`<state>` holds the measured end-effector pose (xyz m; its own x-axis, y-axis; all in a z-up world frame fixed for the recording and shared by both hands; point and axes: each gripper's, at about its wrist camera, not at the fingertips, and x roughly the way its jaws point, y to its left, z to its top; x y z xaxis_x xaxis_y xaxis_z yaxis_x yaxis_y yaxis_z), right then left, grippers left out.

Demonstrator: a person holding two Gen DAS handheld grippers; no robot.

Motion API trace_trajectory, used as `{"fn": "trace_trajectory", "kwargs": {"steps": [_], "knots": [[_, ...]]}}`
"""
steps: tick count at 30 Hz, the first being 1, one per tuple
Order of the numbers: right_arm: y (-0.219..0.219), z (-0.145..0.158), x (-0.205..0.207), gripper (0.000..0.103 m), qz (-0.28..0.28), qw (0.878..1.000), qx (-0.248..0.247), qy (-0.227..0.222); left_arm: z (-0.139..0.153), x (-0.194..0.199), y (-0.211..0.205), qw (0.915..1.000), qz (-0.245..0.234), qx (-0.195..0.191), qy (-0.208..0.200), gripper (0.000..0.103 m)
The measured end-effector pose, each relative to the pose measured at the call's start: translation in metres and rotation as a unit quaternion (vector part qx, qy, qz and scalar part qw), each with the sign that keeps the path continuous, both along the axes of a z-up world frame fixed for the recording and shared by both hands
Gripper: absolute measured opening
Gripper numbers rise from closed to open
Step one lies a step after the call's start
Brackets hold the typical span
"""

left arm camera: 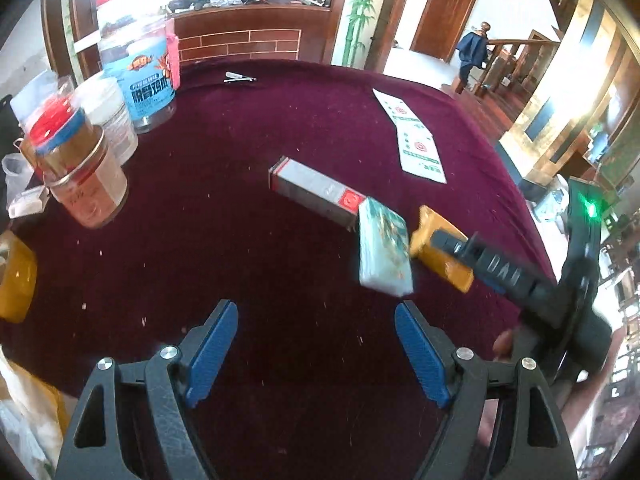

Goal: Organize soft objects
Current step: 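Grasp the orange foil packet with right tool while left grasps the cartoon tissue pack, then carry the orange packet and cartoon tissue pack over the tray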

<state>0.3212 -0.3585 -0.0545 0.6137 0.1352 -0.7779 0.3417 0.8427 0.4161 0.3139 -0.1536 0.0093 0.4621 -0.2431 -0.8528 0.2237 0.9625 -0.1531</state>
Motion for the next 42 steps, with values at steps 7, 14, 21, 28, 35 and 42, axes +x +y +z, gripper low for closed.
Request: {"fn": "trace_trajectory", "kwargs": {"steps": [7, 14, 21, 28, 35, 42], "knots": [[0.022, -0.005, 0.014, 0.080, -0.006, 0.997, -0.081, 0.011, -0.017, 0.008, 0.004, 0.9998, 0.013, -0.006, 0.017, 0.084], [0.010, -0.004, 0.014, 0.044, -0.013, 0.997, -0.071, 0.021, -0.026, 0.023, -0.013, 0.9996, 0.000, -0.008, 0.028, 0.084], [-0.010, 0.003, 0.007, 0.041, -0.021, 0.999, -0.016, 0.017, -0.046, 0.059, -0.046, 0.9983, -0.017, 0.010, 0.055, 0.084], [-0.024, 0.032, -0.014, 0.041, -0.047, 0.999, -0.014, -0.023, -0.070, 0.068, -0.086, 0.9944, -0.041, 0.079, 0.057, 0.078], [-0.022, 0.037, -0.017, 0.041, -0.044, 0.998, 0.004, -0.036, -0.061, 0.034, -0.068, 0.9945, -0.050, 0.066, 0.064, 0.027], [0.007, 0.049, -0.022, 0.041, -0.005, 0.998, -0.004, -0.057, -0.040, -0.074, 0.018, 0.9959, -0.032, -0.015, 0.083, 0.026]]}}
